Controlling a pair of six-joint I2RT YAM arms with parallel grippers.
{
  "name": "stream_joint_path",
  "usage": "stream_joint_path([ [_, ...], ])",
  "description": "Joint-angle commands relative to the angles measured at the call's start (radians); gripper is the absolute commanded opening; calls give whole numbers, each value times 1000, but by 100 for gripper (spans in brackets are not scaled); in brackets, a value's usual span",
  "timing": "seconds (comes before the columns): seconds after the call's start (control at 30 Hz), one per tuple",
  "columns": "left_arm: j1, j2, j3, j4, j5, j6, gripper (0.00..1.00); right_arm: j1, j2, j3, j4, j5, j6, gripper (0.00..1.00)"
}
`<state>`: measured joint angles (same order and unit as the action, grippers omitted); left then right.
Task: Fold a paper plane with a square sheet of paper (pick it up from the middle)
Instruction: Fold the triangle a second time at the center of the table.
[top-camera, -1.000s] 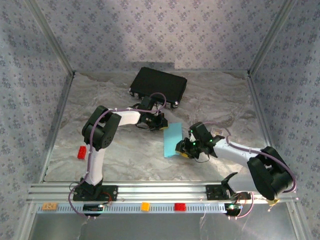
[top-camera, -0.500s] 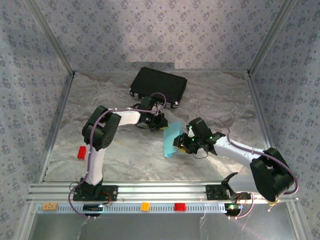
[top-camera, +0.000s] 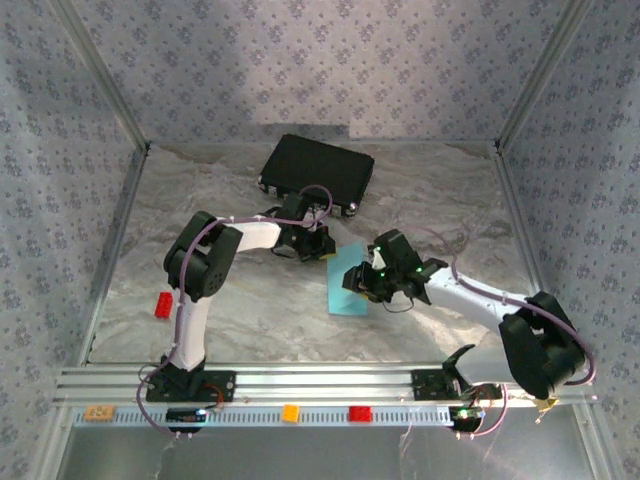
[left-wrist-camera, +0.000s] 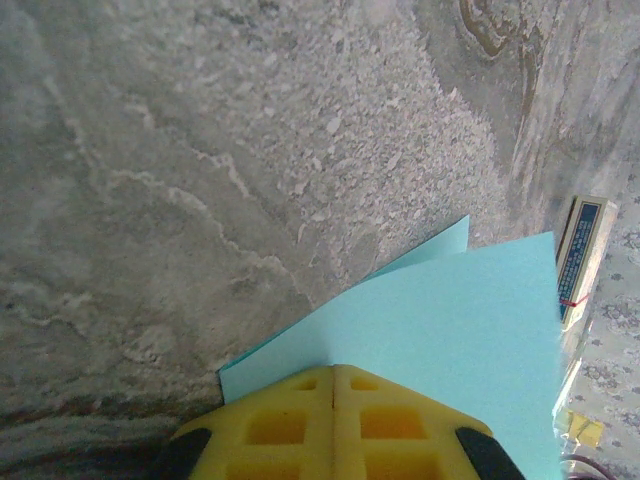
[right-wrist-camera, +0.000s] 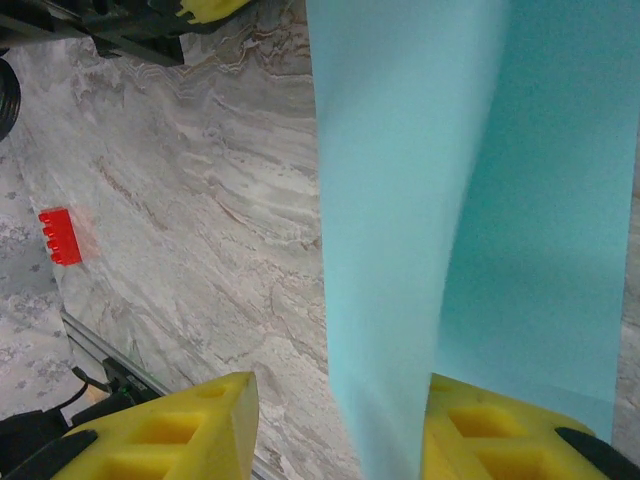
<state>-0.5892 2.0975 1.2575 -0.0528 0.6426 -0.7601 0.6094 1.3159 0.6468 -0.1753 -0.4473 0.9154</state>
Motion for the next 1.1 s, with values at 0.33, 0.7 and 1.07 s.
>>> stream_joint_path([
  [0.33, -6, 15, -6, -35, 18, 6, 0, -86, 105, 18, 44, -56, -61, 38],
  [0.7, -12, -35, -11, 6, 46, 3, 4, -106, 172, -30, 118, -54, -64, 22],
  [1.07, -18, -240, -67, -50, -78, 68, 39, -102, 206, -64, 244, -41, 20, 10],
])
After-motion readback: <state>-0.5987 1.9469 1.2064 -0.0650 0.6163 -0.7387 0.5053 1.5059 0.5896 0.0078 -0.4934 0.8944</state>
